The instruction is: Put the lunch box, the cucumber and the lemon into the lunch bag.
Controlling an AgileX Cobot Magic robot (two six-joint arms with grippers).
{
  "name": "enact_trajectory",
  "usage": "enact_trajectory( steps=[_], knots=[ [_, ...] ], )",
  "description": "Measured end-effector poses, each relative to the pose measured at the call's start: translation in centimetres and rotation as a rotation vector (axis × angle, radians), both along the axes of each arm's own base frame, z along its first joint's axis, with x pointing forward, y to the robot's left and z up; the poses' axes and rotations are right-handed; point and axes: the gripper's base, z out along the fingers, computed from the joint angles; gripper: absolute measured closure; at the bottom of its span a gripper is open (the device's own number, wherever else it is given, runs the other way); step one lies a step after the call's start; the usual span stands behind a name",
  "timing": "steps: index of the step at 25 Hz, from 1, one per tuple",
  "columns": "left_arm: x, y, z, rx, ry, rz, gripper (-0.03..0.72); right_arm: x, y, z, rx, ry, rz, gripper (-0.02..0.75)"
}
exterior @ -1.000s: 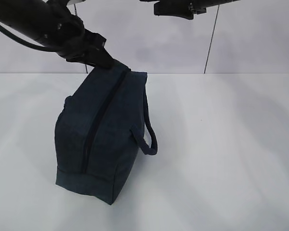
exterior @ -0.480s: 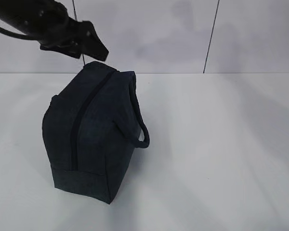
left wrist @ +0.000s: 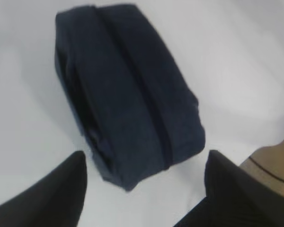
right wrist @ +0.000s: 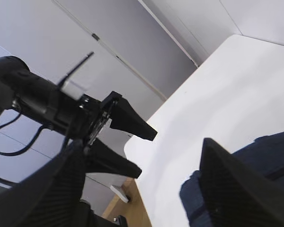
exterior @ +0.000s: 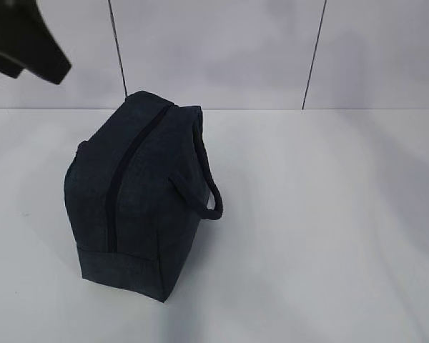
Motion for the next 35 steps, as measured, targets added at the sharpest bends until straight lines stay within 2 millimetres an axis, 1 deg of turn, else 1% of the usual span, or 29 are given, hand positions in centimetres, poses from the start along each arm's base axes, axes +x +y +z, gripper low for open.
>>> enact_trajectory(
  steps=[2, 4, 6, 8, 11, 14, 16, 18, 21, 23, 25, 30, 32, 35],
  knots=[
    [-1.0, 1.0, 0.8, 0.049, -0.003, 0.065, 0.160, -1.9, -0.1, 1.2, 0.006, -0.013, 0.003, 0.157],
    [-2.2, 2.0, 1.9, 0.067, -0.033, 0.138, 0.169, -3.6, -0.1, 1.7, 0.009, -0.013, 0.006, 0.157],
    [-3.6, 2.7, 3.2, 0.052, -0.069, 0.178, 0.173, -6.2, -0.4, 2.3, 0.011, -0.017, 0.010, 0.157],
    [-5.3, 3.4, 4.4, 0.026, -0.107, 0.199, 0.174, -8.4, -0.6, 2.4, 0.010, -0.019, 0.011, 0.157],
    [-7.7, 4.2, 5.2, -0.004, -0.138, 0.205, 0.175, -11.8, -1.0, 2.2, 0.006, -0.023, 0.016, 0.157],
    [-10.0, 4.5, 4.5, -0.051, -0.115, 0.192, 0.175, -14.8, -1.4, 1.7, 0.009, -0.012, 0.015, 0.157],
    [-11.5, 4.7, 3.4, -0.077, -0.079, 0.182, 0.175, -17.3, -1.7, 1.7, 0.015, -0.028, 0.014, 0.157],
    [-13.1, 5.1, 2.4, -0.085, -0.066, 0.178, 0.175, -19.4, -2.0, 1.7, 0.019, -0.050, 0.008, 0.157],
    [-15.5, 6.0, 1.0, -0.083, -0.074, 0.179, 0.176, -21.8, -2.4, 1.4, 0.041, -0.067, -0.039, 0.157],
    [-17.0, 6.6, 0.1, -0.079, -0.082, 0.182, 0.176, -22.7, -2.8, 0.9, 0.079, -0.040, -0.118, 0.157],
    [-18.5, 7.2, -0.7, -0.085, -0.100, 0.181, 0.176, -23.1, -3.2, 0.4, 0.121, -0.011, -0.199, 0.157],
    [-21.3, 8.3, -2.9, -0.095, -0.120, 0.198, 0.176, -24.3, -4.0, -2.1, 0.176, 0.047, -0.326, 0.157],
    [-22.2, 8.7, -3.5, -0.099, -0.138, 0.219, 0.176, -24.3, -4.2, -3.9, 0.176, 0.093, -0.360, 0.157],
    [-23.5, 9.5, -4.1, -0.112, -0.165, 0.265, 0.176, -23.7, -4.5, -7.2, 0.164, 0.171, -0.433, 0.157]
  ],
)
